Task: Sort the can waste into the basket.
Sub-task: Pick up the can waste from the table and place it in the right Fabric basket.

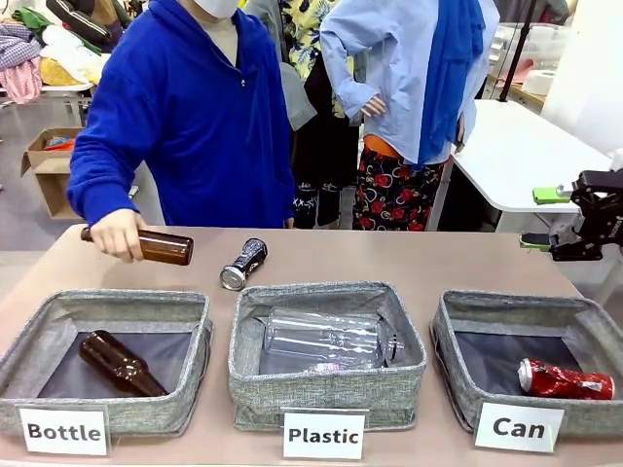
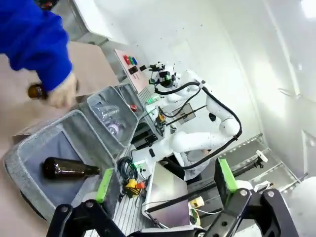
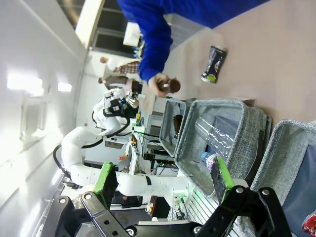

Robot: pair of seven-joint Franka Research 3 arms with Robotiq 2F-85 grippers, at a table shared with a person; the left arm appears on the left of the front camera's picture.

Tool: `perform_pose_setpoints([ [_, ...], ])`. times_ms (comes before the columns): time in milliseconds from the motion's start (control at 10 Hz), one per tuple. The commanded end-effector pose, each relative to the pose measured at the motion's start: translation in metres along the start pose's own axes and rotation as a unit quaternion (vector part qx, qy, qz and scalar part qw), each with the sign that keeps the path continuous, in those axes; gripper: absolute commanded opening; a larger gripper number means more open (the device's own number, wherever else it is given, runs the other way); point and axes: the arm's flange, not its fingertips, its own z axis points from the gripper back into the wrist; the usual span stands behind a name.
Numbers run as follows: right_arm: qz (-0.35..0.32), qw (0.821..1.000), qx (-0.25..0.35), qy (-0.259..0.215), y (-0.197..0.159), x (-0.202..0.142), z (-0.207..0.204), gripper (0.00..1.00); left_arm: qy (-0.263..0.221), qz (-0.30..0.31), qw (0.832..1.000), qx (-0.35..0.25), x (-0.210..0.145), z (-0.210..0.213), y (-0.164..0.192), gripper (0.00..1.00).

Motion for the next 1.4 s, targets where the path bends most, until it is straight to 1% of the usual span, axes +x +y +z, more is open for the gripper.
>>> perform_pose_setpoints([
  [0,0.004,1.0,-0.002,0.002,0.002,0.001,0.002,1.0,-0.002,-0.02,0.999,-0.041,-0.006,0.061,-0.003,1.0],
  [200,0.004,1.0,-0.002,0.002,0.002,0.001,0.002,1.0,-0.012,-0.016,0.999,-0.049,-0.016,0.065,0.006,1.0],
  [300,0.004,1.0,-0.002,0.002,0.002,0.001,0.002,1.0,-0.011,-0.012,0.999,-0.045,-0.016,0.06,0.005,1.0],
  [600,0.004,1.0,-0.002,0.002,0.002,0.001,0.002,1.0,0.02,-0.009,0.999,-0.043,0.009,0.042,0.004,1.0],
  [700,0.004,1.0,-0.002,0.002,0.002,0.001,0.002,1.0,0.027,-0.004,0.999,-0.036,0.016,0.027,0.001,1.0],
  [800,0.004,1.0,-0.002,0.002,0.002,0.001,0.002,1.0,0.021,0.012,1.0,-0.016,0.024,0.001,-0.007,1.0],
  [900,0.004,1.0,-0.002,0.002,0.002,0.001,0.002,1.0,0.02,0.02,0.999,0.018,0.033,-0.034,-0.021,1.0],
  [1100,0.004,1.0,-0.002,0.002,0.002,0.001,0.002,1.0,0.033,0.027,0.995,0.091,0.057,-0.105,-0.038,1.0],
  [1200,0.004,1.0,-0.002,0.002,0.002,0.001,0.002,1.0,0.052,0.028,0.989,0.135,0.067,-0.145,-0.04,1.0],
  [1300,0.004,1.0,-0.002,0.002,0.002,0.001,0.002,1.0,0.081,0.017,0.981,0.176,0.075,-0.189,-0.038,1.0],
])
